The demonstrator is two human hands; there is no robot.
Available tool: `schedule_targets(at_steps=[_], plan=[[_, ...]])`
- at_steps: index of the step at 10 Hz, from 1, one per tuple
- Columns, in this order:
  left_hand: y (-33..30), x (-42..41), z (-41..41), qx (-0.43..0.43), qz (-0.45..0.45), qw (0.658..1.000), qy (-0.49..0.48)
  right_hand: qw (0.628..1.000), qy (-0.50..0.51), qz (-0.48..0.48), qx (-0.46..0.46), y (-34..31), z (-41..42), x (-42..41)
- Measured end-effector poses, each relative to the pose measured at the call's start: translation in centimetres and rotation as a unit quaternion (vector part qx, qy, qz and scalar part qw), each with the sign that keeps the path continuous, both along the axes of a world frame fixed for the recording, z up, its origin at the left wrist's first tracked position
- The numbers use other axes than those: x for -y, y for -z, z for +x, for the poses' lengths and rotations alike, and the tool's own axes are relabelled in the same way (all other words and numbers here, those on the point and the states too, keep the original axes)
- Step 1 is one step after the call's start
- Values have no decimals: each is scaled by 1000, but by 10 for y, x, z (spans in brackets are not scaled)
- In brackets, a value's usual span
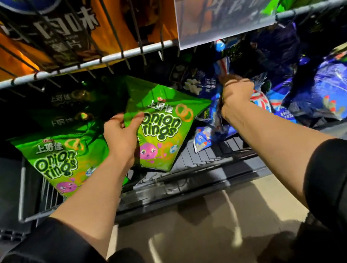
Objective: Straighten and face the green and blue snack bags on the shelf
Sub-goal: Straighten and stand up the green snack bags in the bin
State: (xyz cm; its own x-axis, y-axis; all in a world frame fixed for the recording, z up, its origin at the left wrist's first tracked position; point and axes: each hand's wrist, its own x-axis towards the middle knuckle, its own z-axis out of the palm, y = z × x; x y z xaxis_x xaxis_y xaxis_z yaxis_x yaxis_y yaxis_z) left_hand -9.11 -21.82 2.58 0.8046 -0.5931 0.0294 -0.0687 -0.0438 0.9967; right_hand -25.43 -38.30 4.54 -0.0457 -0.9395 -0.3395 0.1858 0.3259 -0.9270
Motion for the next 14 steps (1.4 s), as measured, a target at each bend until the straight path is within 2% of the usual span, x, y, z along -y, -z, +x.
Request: schedule_targets(at_steps=[1, 2, 3, 4, 5, 6, 7, 8, 9, 10, 11, 12, 13, 14], plan=[[-8, 5, -5, -1, -1, 1000, -19, 999, 10, 20, -34, -38, -40, 1], [-16, 13, -11, -31, -53, 997, -45, 972, 95, -37, -212, -53, -75, 19], [-23, 22, -24, -83, -78, 993, -44, 971, 169, -66, -154, -55, -111, 22], [-12, 22, -31, -106, -47, 991, -62, 954, 243, -42, -170, -51, -120, 20], [12, 21, -28, -134, -14, 988, -71, 863, 231, -140, -427, -41, -115, 3], [27, 18, -25, -153, 0, 986, -72, 684, 78, -391, -611, -12, -102, -18], [41, 16, -13, -153, 2, 985, -85, 636, -49, -364, -679, 30, -92, -18], [57, 16, 3, -138, 26, 985, -101, 668, -64, -250, -698, 45, -92, -10], [49, 7, 3, -112, 48, 985, -120, 632, -54, -264, -727, 37, -87, 1], [39, 2, 0, -87, 50, 985, -142, 594, -42, -368, -714, 28, -67, -7], [41, 0, 3, -38, 70, 984, -162, 626, -74, -491, -601, 36, -35, -25], [42, 2, 8, 7, 85, 983, -164, 794, -240, -378, -412, 43, 0, -48], [47, 6, 4, 2, 84, 989, -124, 867, -394, -131, -274, 52, 26, -68], [56, 4, 0, -98, 86, 991, 25, 837, -454, -111, -283, 62, 35, -74]])
